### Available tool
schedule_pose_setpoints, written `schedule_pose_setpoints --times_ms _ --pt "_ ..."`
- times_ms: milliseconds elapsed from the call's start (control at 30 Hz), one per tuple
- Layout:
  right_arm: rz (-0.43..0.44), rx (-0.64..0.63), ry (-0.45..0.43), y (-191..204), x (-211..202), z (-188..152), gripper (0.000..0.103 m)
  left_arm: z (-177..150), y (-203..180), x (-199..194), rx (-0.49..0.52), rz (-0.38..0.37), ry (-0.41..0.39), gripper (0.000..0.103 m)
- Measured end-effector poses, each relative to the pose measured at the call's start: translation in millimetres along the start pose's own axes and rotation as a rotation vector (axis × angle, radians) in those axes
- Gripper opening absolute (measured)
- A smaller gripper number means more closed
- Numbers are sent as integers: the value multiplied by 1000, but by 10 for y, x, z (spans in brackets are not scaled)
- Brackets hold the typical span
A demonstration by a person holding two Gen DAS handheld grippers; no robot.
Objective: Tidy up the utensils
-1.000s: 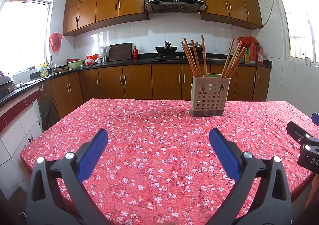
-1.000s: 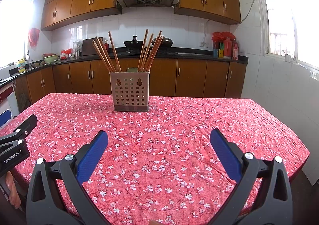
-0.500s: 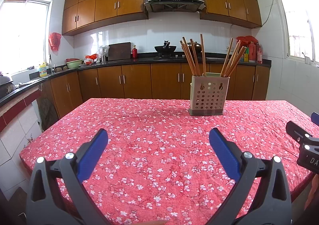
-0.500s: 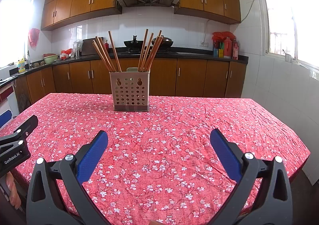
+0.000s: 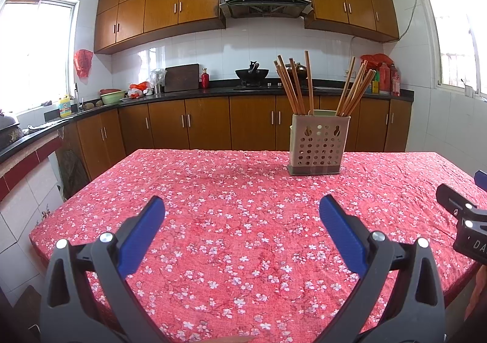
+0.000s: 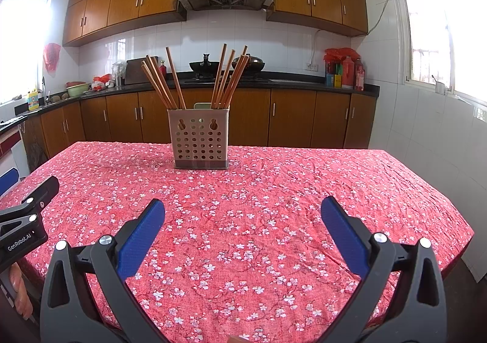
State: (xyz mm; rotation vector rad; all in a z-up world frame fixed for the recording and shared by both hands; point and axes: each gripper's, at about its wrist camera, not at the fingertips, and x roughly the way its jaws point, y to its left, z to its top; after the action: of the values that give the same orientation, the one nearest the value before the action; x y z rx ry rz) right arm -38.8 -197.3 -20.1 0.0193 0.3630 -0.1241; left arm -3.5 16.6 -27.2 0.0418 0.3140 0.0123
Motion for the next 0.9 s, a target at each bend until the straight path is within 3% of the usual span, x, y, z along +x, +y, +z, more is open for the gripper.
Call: schedule_pose_setpoints --times_ms 900 --pt "0 1 0 10 -2 -5 101 -23 4 -15 3 -8 -2 99"
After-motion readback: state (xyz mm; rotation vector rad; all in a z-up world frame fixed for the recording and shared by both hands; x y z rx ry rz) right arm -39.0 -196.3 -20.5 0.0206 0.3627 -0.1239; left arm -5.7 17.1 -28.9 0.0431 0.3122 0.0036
